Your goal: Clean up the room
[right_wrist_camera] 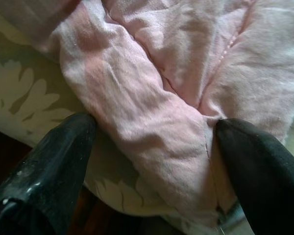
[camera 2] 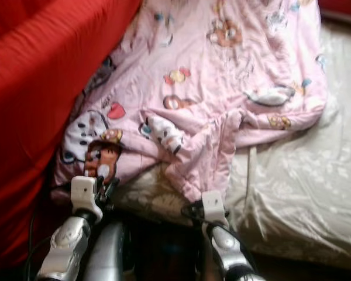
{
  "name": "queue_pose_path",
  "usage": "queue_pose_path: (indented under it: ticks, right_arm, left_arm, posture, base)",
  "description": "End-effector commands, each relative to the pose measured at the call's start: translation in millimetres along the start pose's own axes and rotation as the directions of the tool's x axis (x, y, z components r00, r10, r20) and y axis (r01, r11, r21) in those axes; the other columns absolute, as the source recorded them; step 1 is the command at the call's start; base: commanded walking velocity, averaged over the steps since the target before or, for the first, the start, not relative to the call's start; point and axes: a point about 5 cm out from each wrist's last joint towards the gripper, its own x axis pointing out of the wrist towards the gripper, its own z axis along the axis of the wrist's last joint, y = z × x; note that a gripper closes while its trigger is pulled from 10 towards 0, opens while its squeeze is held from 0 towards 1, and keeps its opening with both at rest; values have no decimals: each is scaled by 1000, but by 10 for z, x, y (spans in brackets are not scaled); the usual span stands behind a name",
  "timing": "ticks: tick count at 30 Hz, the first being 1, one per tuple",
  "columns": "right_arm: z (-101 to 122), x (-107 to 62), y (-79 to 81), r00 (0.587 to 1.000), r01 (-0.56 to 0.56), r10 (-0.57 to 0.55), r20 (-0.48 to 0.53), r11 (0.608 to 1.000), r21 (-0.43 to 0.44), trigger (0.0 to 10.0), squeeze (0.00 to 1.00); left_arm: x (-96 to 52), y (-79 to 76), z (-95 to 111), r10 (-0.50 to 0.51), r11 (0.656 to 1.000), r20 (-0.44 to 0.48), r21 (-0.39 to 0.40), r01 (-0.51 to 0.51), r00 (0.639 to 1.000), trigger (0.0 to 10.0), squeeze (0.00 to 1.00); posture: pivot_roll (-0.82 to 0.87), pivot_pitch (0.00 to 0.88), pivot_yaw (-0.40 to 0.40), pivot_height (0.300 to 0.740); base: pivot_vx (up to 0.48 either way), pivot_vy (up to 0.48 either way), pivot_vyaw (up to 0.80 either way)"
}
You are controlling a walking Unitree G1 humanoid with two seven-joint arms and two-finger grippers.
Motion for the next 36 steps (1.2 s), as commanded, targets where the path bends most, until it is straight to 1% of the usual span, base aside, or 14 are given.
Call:
queue_pose_path:
  ticks: [1, 4, 8, 13, 14, 15, 20, 33, 36]
  right_arm:
    - [-90, -26, 4, 999, 8, -8, -38, 1000, 16, 10000, 0]
    - [-65, -18, -19, 999, 23, -22, -32, 1000, 11, 10000, 0]
    - [-28, -12, -121, 996, 87, -86, -21, 996, 13, 10000, 0]
    - [-18, -19, -190, 993, 114, -113, -13, 993, 20, 10000, 0]
    - [-16, -20, -210, 992, 122, -122, -13, 992, 20, 3137, 0]
    - [-16, -20, -219, 992, 125, -125, -14, 992, 19, 0, 0]
    - [-18, -22, -242, 991, 134, -133, -19, 991, 16, 0, 0]
    - [-7, -11, -238, 991, 134, -134, -29, 991, 4, 0, 0]
    - [3, -7, -231, 991, 130, -130, -25, 991, 17, 0, 0]
  left_arm:
    - [-79, 3, -67, 0, 1000, -38, -9, 0, 999, 10000, 0]
    - [-103, -2, -61, -1, 1000, -41, -8, 1, 999, 10000, 0]
    - [-159, -9, -71, 2, 1000, -61, -10, -3, 998, 10000, 0]
    - [-183, -20, -85, 6, 1000, -74, -13, -7, 997, 10000, 0]
    - [-182, -25, -88, 7, 1000, -78, -14, -8, 997, 10000, 0]
    - [-179, -30, -90, 6, 1000, -79, -14, -7, 997, 10000, 0]
    - [-163, -43, -81, 6, 1000, -84, -16, -8, 996, 10000, 0]
    - [-177, -34, -90, 17, 1000, -97, -17, -19, 995, 10000, 0]
    - [-167, -36, -89, 17, 1000, -97, -18, -19, 995, 10000, 0]
  posture:
    - [128, 407, 29, 623]
    - [130, 408, 30, 623]
    - [128, 410, 28, 623]
    - [127, 405, 25, 623]
    - [127, 403, 24, 623]
    - [126, 401, 23, 623]
    - [124, 399, 20, 623]
    - [131, 392, 14, 623]
    - [128, 387, 12, 623]
  base:
    - [0, 0, 0]
    - [0, 0, 0]
    - [0, 0, 0]
    - [0, 0, 0]
    - [0, 0, 0]
    - [0, 0, 0]
    - [0, 0, 0]
    - [0, 0, 0]
    - [0, 0, 0]
